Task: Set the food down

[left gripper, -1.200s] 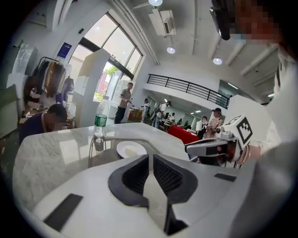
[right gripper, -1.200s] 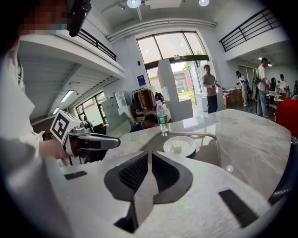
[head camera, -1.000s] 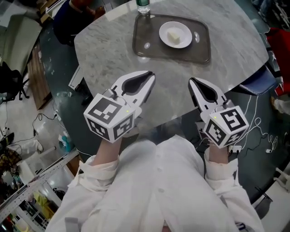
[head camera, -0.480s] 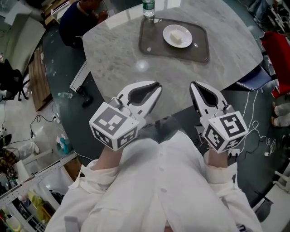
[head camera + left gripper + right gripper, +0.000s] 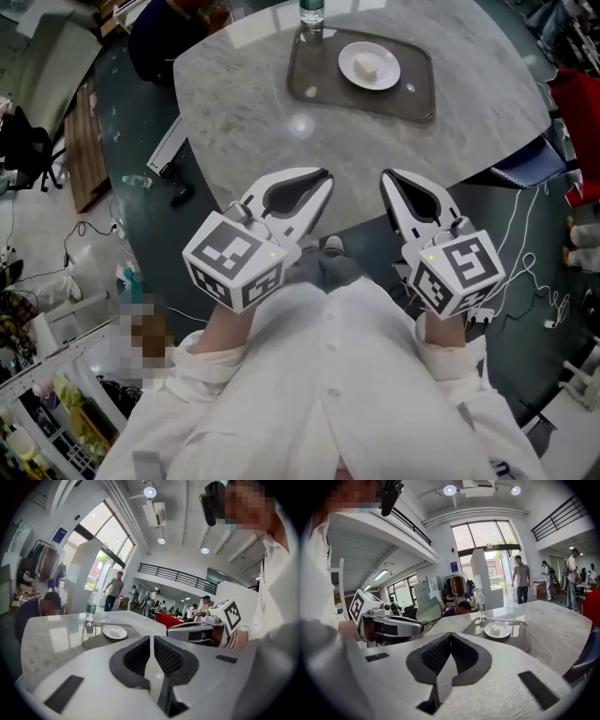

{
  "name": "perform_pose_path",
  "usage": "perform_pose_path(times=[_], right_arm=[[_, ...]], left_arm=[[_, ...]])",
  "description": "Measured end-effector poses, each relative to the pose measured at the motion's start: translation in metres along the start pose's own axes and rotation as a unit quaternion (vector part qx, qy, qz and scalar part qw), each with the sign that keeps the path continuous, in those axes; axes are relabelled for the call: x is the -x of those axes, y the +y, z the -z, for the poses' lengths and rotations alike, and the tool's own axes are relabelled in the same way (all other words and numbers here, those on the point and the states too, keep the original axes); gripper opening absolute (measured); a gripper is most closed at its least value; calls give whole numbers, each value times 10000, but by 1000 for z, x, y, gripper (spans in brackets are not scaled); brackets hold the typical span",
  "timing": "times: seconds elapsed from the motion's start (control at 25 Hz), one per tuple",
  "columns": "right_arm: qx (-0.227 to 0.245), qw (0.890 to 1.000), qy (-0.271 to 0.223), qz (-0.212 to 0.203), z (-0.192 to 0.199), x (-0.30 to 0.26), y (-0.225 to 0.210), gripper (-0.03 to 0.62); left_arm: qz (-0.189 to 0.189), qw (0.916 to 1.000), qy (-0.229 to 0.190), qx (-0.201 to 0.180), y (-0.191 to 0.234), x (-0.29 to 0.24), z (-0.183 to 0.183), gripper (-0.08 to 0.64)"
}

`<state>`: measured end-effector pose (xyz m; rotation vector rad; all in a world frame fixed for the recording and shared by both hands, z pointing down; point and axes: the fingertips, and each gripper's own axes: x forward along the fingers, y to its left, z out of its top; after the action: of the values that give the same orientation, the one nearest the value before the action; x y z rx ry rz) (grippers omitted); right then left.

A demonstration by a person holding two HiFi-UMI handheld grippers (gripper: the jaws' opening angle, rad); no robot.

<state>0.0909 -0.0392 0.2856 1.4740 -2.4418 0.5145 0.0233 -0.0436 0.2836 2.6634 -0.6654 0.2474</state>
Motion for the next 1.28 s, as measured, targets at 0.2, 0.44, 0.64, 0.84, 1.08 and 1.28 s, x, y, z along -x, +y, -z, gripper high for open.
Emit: perform_pose_path(times=[0.2, 0.44, 0.64, 0.84, 1.08, 1.28], right_arm=[[-28, 9999, -35, -108, -2, 2, -1, 3], [-74, 9998, -195, -64, -8, 8, -4, 3], [56, 9997, -257, 7, -14, 15, -4, 3], [215, 9995, -244, -7, -12, 18, 5, 3], [407, 9988, -236, -107, -18, 16, 15, 3], [616, 9978, -149, -175, -15, 13, 24, 3]], left_arm=[[22, 10000, 14, 25, -11, -9, -1, 37], [-52, 9998, -6, 180, -8, -11, 1, 37], [-67, 9999, -14, 112, -12, -10, -3, 37], [0, 9999, -58, 125, -19, -10, -4, 37], [16, 9999, -94, 86, -21, -8, -9, 37], [4, 10000, -25, 71, -20, -5, -4, 37]])
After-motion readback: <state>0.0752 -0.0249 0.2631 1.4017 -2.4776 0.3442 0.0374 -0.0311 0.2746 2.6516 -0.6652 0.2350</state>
